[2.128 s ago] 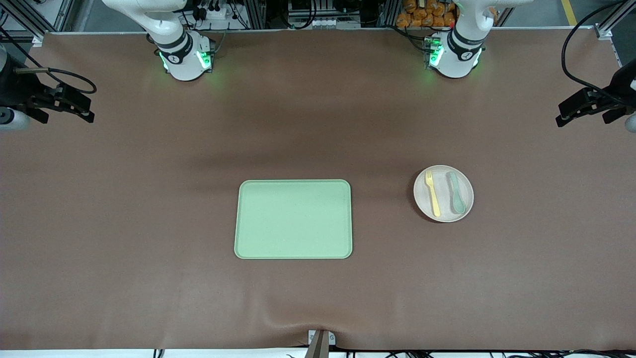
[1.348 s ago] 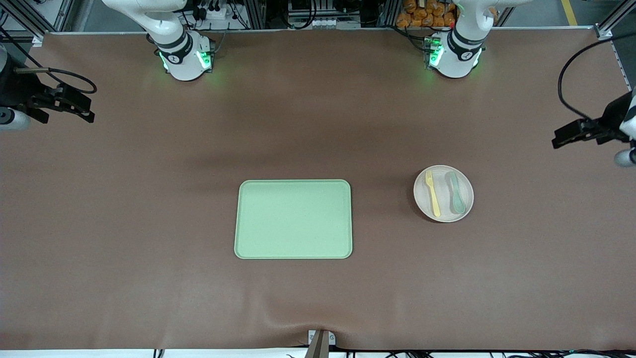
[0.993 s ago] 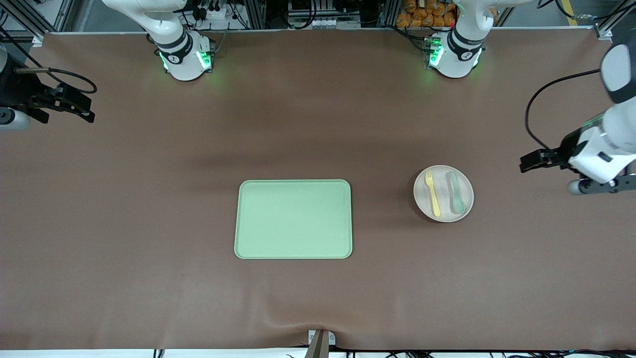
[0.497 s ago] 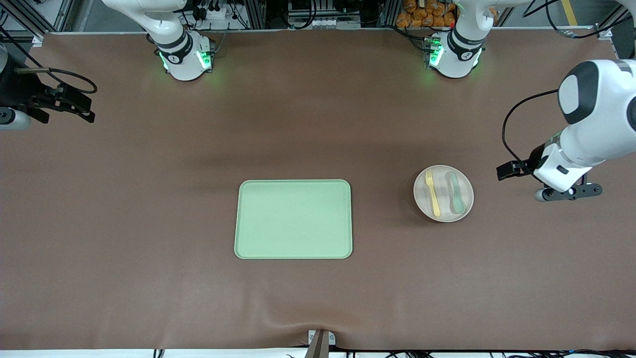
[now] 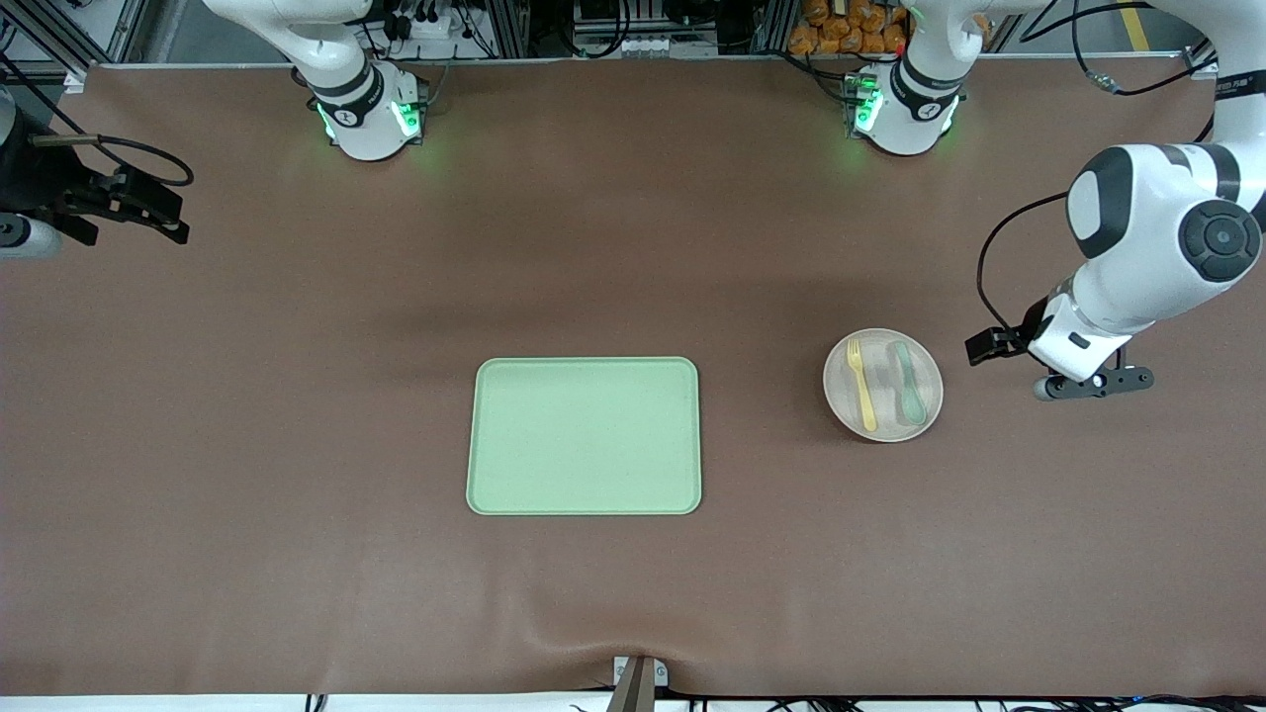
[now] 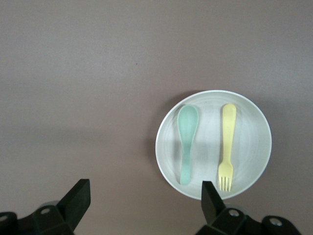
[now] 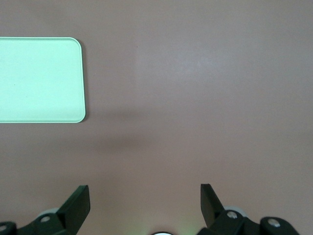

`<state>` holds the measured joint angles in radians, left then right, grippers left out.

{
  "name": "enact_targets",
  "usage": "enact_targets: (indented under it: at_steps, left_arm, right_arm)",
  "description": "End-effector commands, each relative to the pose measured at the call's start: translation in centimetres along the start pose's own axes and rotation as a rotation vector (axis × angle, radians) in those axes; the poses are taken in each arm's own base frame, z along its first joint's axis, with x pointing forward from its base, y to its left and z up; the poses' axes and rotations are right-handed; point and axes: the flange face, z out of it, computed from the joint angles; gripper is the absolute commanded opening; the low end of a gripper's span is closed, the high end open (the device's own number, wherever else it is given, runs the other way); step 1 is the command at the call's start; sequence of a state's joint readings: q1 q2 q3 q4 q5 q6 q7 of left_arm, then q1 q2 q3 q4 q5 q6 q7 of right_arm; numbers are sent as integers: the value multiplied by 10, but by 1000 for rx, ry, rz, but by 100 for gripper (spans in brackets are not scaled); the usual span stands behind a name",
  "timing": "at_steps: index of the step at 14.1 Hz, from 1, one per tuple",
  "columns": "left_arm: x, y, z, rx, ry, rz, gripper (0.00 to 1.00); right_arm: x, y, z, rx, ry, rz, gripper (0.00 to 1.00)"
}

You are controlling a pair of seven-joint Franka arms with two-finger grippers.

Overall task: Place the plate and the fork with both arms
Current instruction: 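Move the left gripper toward the white plate's rim, then lower the left gripper and pinch the white plate's rim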

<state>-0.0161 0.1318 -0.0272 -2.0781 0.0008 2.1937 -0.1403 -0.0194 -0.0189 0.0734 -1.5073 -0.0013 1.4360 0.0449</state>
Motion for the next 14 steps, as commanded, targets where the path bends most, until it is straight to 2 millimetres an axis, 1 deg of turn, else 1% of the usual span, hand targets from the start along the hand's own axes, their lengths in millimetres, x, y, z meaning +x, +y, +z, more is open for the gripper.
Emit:
enact_targets:
  at_steps: [1,4,6,10,14]
  left_arm:
    - [-16,0,14,-13,38,-14,100]
    - [-22,1,27,-19,48,-15,100]
    - [-27,1,39,-37,60,-30,100]
    - [-27,4,54,-43,56,-38,100]
    - [-29,12,70,-90,62,-75,100]
  right_arm:
    - [0,0,-3,0,-3,-11,100]
    - [0,0,-3,0,-3,-11,100]
    - [0,0,-3,0,-3,-11,100]
    - [0,0,-3,0,-4,-9,100]
    - [0,0,-2,0,-9,-9,100]
